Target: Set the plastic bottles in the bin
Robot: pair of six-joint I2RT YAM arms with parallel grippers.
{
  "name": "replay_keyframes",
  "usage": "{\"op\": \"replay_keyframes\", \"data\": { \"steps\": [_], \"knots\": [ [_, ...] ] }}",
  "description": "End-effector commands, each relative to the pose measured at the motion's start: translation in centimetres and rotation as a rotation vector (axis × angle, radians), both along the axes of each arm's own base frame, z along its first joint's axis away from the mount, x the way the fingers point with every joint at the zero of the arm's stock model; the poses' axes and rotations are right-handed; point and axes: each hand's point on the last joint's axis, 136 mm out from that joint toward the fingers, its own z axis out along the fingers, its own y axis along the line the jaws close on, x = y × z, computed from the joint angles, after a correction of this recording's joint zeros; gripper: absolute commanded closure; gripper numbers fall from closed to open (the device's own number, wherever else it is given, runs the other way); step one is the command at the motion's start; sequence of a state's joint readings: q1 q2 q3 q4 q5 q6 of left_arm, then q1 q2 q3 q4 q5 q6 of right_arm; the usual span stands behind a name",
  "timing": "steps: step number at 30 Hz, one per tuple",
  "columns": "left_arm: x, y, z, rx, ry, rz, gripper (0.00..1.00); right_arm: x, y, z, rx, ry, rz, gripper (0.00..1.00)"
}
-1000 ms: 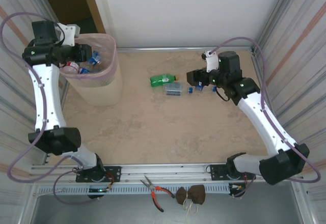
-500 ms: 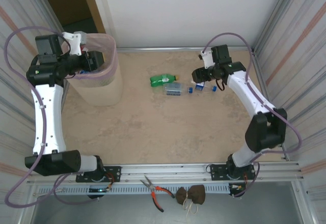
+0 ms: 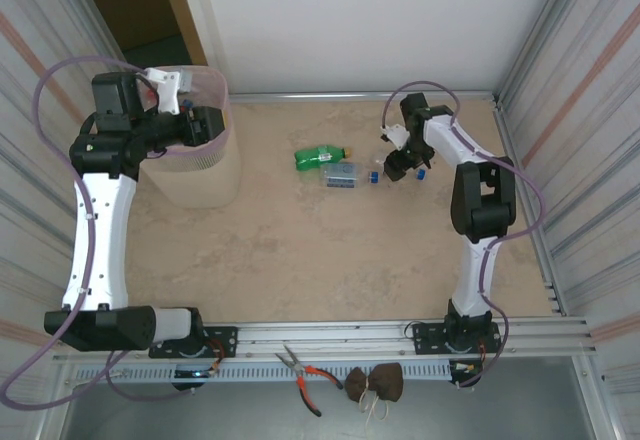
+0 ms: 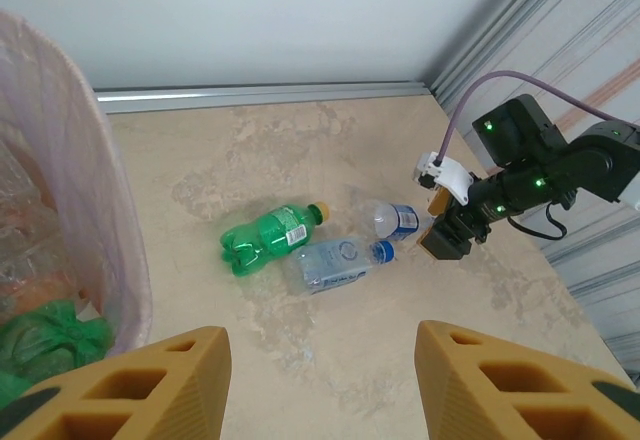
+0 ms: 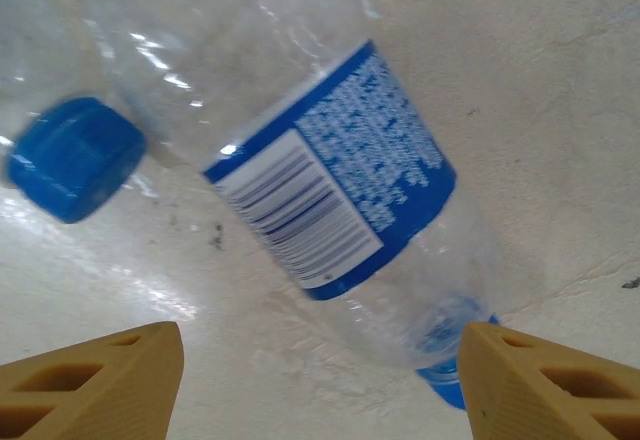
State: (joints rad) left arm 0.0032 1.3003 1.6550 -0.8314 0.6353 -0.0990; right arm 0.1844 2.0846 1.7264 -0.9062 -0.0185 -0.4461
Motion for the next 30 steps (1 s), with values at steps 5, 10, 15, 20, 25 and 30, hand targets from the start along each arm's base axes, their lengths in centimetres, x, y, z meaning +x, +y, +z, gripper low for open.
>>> {"op": "replay_keyframes", "data": {
  "steps": [5, 10, 15, 20, 25, 30],
  "knots": [
    [-0.7, -1.2, 1.0, -0.019, -0.032, -0.03, 0.48, 1.4, -0.9, -1.2, -0.034, 0.039, 0.077, 0.26],
    [-0.8, -1.9, 0.7, -0.021, -0.022, -0.043, 0.48, 1.7, -0.1, -1.8, 0.025, 0.077, 0.091, 0.27],
    [-0.7, -2.6, 0.5, -0.027, -0.014, -0.061, 0.48, 1.0, -0.1, -3.4, 0.034, 0.116, 0.09, 0.29],
    [-0.4, -3.1, -0.4, -0.023, 0.002, -0.07, 0.48, -0.3, -0.6, -5.0, 0.045, 0.154, 0.052, 0.33],
    [-0.3, -3.4, -0.9, -0.028, 0.011, -0.075, 0.48, -1.4, -0.5, -5.4, 0.065, 0.147, 0.04, 0.35],
    [-0.2, -3.9, -1.4, -0.037, 0.017, -0.086, 0.48, -1.9, -0.9, -5.1, 0.064, 0.129, 0.018, 0.38]
  ]
}}
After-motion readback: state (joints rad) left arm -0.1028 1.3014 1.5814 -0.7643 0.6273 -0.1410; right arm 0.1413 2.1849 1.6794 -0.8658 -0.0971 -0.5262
